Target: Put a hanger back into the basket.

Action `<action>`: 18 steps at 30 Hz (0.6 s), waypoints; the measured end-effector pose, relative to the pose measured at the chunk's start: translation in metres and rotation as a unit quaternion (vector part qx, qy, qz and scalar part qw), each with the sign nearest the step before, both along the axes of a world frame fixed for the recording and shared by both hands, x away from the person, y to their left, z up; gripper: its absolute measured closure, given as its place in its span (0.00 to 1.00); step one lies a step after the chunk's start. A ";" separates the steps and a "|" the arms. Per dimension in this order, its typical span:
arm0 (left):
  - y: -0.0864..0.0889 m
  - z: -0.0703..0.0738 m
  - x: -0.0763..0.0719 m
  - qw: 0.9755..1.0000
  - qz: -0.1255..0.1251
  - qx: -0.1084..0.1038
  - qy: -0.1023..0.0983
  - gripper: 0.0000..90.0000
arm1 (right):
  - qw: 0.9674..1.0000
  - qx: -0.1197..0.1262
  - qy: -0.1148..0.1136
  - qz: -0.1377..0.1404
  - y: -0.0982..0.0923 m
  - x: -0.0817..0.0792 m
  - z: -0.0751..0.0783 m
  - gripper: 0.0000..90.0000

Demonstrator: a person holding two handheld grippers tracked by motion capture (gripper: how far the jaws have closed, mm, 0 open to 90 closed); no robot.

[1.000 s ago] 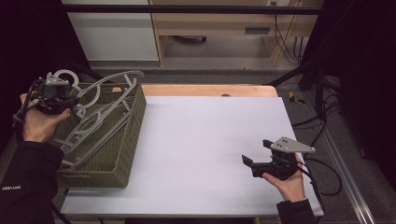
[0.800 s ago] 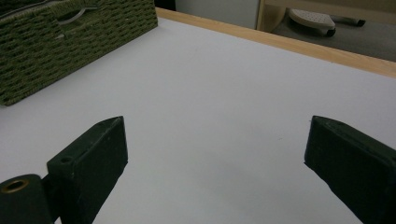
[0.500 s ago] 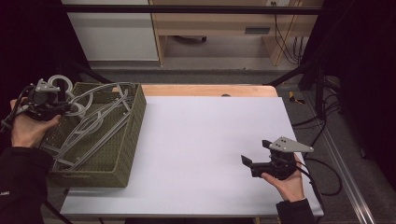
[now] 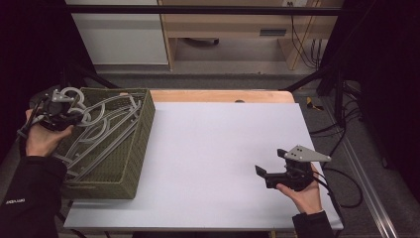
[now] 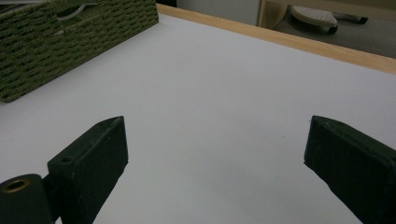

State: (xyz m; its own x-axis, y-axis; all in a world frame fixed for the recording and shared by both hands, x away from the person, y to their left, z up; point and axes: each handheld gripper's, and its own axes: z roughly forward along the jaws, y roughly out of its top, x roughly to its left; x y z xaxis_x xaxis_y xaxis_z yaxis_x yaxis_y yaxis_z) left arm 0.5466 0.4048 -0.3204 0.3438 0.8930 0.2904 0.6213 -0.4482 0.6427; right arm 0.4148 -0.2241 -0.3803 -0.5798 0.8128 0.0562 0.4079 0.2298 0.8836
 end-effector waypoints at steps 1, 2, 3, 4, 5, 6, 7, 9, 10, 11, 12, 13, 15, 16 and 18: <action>0.000 -0.005 0.002 1.000 -0.003 -0.003 0.004 0.92 | 1.000 0.000 0.000 0.000 0.000 0.000 0.000 0.08; -0.002 -0.009 0.003 1.000 -0.001 0.002 0.006 0.92 | 1.000 0.000 -0.001 0.000 0.000 0.000 0.000 0.08; -0.004 -0.013 0.005 1.000 -0.003 0.004 0.009 0.92 | 1.000 0.001 -0.001 0.000 0.000 0.000 0.000 0.08; -0.008 -0.016 0.007 1.000 -0.002 0.011 0.011 0.92 | 1.000 0.001 -0.001 0.000 -0.001 0.000 0.000 0.08; -0.011 -0.019 0.008 1.000 0.002 0.022 0.010 0.92 | 1.000 0.002 -0.001 0.000 -0.001 0.000 0.000 0.08; -0.012 -0.020 0.010 0.999 0.005 0.031 0.014 0.92 | 1.000 0.001 -0.001 0.000 0.000 0.000 0.000 0.08; -0.012 -0.021 0.011 0.999 0.006 0.033 0.014 0.92 | 1.000 -0.001 -0.001 0.001 -0.001 0.000 0.000 0.08; -0.010 -0.022 0.011 1.000 0.009 0.026 0.010 0.91 | 1.000 -0.001 -0.001 0.001 0.000 0.000 0.000 0.08; -0.010 -0.022 0.010 1.000 0.008 0.027 0.011 0.91 | 1.000 -0.001 -0.001 0.001 0.000 0.000 0.000 0.08; -0.009 -0.024 0.010 1.000 0.010 0.026 0.008 0.91 | 1.000 -0.001 -0.001 0.002 0.000 0.000 0.000 0.08; -0.009 -0.025 0.010 1.000 0.013 0.023 0.008 0.91 | 1.000 0.001 -0.001 0.001 0.000 0.000 0.000 0.08; -0.007 -0.025 0.010 1.000 0.012 0.025 0.008 0.91 | 1.000 0.002 -0.001 0.001 0.000 0.000 0.000 0.08; -0.005 -0.026 0.009 1.000 0.014 0.015 0.006 0.91 | 1.000 0.001 -0.002 0.002 -0.001 -0.001 0.001 0.08; -0.004 -0.027 0.009 1.000 0.017 0.011 0.006 0.90 | 1.000 0.002 -0.004 0.001 -0.001 -0.001 0.001 0.08; -0.001 -0.028 0.007 1.000 0.021 0.007 0.012 0.90 | 1.000 0.003 -0.004 0.001 -0.002 -0.001 0.002 0.08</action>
State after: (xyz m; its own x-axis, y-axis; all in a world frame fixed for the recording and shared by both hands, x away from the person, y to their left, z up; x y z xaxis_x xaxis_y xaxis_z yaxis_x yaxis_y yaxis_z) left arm 0.5536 0.4038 -0.3485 0.3132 0.9030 0.2941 0.6552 -0.4296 0.6215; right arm 0.4136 -0.2256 -0.3788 -0.5826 0.8108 0.0562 0.3999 0.2258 0.8883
